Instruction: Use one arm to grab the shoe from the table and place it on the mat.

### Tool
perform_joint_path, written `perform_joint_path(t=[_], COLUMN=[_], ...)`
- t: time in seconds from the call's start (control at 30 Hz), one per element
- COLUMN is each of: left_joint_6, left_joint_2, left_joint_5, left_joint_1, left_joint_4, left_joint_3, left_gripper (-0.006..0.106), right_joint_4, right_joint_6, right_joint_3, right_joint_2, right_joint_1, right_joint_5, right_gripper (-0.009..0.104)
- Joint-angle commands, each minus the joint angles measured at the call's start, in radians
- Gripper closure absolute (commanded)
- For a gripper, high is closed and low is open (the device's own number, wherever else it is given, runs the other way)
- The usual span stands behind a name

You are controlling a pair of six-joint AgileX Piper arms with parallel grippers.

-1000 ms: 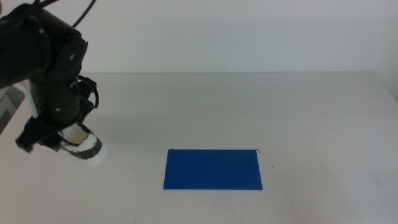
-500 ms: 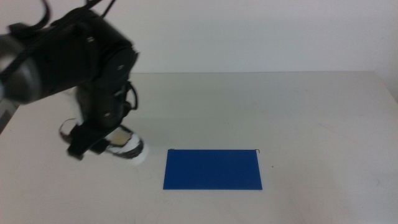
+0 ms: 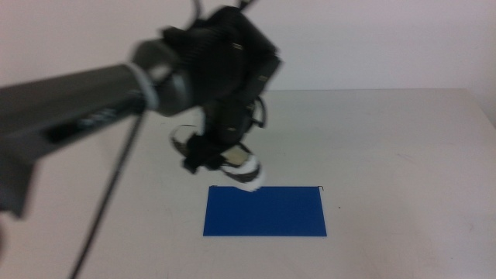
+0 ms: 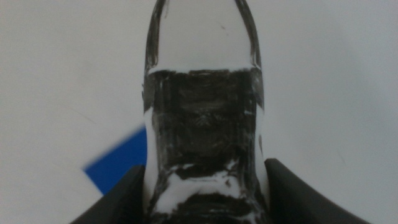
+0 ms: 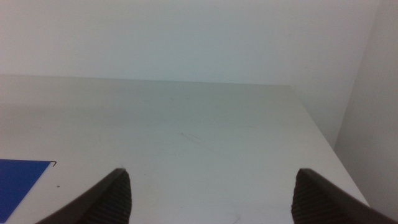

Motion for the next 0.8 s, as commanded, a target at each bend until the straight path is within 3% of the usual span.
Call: perform_joint_path(t=[0.0, 0.4, 0.77], left_joint_6=[0.016, 0.014, -0.341], left_joint_2=[-0.004, 0.162, 0.163], left_joint_5=[0.096, 0.096, 0.096], left_joint_1=[-0.036, -0.106, -0.106], left_joint_4=[0.027, -0.015, -0.014], left_joint_3=[-0.087, -0.229, -0.229], left_gripper=[0.102, 0.102, 0.102], right_joint_4=[-0.008, -0.008, -0.008], right_joint_6=[-0.013, -0.013, -0.013], right_joint_3=[-0.010, -0.010, -0.010], right_joint_2=[-0.021, -0.021, -0.021], right_joint_1=[0.003, 0.003, 0.003], right_joint_5=[-0.079, -0.079, -0.079], right_gripper=[0.029, 0.029, 0.029])
